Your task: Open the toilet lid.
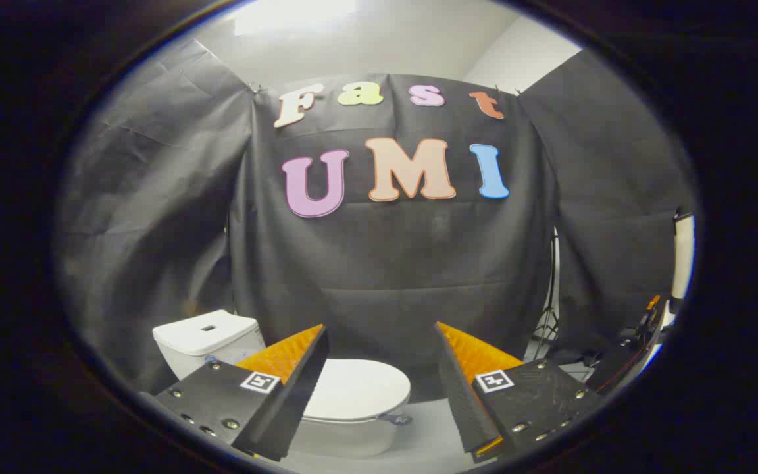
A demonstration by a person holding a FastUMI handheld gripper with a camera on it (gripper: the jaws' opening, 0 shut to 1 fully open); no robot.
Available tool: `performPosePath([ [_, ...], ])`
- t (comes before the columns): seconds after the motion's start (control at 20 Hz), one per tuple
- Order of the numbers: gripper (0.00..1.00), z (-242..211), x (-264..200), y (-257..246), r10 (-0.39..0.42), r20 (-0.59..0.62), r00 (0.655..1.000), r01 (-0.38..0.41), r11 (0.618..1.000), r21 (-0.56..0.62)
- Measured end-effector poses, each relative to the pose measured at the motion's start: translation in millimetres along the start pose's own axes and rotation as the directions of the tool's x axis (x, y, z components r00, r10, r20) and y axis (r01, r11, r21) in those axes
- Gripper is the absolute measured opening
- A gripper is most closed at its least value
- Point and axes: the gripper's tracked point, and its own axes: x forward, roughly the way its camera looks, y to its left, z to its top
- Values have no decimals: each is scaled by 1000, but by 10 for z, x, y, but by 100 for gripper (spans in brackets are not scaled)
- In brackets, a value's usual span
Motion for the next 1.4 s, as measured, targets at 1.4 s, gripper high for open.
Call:
performPosePath([
  [1.4, 93, -247, 87, -199, -58, -73, 996, 62, 996, 61],
])
